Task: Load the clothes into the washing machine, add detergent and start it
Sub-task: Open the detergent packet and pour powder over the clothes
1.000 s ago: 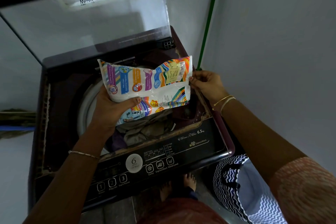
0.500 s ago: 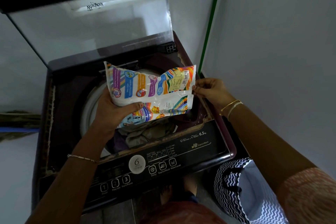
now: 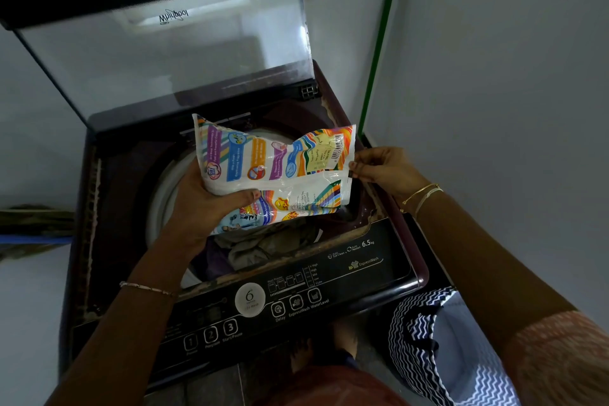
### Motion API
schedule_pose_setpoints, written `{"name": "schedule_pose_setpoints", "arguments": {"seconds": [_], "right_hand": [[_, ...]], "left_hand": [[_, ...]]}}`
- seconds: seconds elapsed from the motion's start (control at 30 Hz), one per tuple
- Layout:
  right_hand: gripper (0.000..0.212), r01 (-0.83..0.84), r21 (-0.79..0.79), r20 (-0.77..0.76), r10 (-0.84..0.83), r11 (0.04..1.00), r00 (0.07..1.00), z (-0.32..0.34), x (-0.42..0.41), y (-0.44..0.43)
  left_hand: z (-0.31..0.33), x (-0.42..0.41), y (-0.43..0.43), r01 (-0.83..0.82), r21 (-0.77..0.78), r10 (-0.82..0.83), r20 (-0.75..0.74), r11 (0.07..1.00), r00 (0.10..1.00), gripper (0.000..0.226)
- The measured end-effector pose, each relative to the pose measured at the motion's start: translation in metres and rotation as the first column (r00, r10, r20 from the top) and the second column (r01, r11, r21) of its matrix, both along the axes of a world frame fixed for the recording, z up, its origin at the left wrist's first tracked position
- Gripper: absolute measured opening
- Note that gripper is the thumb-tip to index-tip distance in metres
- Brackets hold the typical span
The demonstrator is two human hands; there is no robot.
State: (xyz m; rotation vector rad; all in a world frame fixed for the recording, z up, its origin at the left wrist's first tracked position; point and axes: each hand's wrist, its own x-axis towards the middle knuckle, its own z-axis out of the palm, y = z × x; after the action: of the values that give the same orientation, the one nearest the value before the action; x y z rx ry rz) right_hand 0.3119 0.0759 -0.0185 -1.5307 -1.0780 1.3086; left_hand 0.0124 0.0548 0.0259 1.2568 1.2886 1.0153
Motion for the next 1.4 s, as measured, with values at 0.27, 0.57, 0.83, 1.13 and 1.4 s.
{"name": "schedule_pose_setpoints", "arguments": {"seconds": [0.27,0.57,0.83,1.13,1.4], "right_hand": [[0.02,0.019,-0.001,0.031,-0.019,1.0,0.999,0.002,0.0,0.009],[0.016,0.033,-0.009,0.05,-0.032,0.999,0.998,0.004,-0.001,0.022],[0.022,0.048,-0.022,0.039,-0.047,0.999,0.998,0.008,0.0,0.031],[0.022,0.015,-0.036,0.055,-0.013,0.999,0.998,0.01,0.002,0.028],[0.024,-0.016,-0.061,0.022,0.018,0.998,1.0,0.008,0.004,0.02]], "left_hand": [[0.0,0.003,0.004,0.011,0.022,-0.01,-0.011,1.0,1.0,0.056],[-0.003,0.006,0.015,0.007,0.035,-0.007,0.012,0.999,1.0,0.053],[-0.003,0.009,0.022,-0.007,0.031,0.006,0.029,1.0,1.0,0.063],[-0.003,0.004,0.024,0.015,0.014,-0.016,0.053,1.0,0.998,0.054],[-0.001,-0.001,0.02,0.026,-0.013,-0.025,0.053,1.0,0.998,0.061]]}}
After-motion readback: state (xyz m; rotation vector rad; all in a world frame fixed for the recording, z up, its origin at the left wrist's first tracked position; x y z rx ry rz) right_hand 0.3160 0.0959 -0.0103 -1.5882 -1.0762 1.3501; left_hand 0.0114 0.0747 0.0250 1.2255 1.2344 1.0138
